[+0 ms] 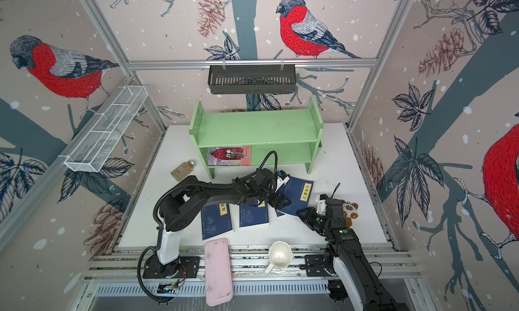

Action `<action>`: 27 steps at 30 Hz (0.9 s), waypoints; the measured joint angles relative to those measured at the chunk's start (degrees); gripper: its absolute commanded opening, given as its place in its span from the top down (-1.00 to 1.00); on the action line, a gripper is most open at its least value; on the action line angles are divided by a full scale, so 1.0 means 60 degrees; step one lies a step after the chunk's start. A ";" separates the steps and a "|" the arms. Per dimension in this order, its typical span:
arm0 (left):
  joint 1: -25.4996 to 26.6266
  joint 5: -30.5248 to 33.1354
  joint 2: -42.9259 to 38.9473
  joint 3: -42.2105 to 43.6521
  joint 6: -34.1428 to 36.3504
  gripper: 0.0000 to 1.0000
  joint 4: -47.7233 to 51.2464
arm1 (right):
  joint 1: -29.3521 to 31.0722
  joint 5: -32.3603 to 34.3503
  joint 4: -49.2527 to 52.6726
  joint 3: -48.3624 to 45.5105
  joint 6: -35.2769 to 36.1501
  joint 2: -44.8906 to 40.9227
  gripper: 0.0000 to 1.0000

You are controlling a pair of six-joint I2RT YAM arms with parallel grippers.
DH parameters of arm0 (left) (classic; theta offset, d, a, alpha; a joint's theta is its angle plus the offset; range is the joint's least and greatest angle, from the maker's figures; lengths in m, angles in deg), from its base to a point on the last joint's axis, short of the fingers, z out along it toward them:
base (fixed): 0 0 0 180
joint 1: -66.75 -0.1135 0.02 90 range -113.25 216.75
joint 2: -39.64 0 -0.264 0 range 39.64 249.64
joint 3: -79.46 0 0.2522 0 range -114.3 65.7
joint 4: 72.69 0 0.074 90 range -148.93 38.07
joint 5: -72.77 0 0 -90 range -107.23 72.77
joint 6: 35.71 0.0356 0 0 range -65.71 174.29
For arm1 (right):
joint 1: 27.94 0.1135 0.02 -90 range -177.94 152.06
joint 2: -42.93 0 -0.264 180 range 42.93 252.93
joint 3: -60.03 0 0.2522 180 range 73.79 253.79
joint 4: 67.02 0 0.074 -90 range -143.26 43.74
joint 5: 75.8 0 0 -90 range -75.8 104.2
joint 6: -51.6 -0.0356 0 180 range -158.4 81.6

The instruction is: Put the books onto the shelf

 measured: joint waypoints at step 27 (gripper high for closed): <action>0.0036 -0.0339 -0.2390 -0.0863 0.2178 -0.47 0.2747 | 0.0084 0.0229 0.2237 0.1639 -0.0164 -0.0656 1.00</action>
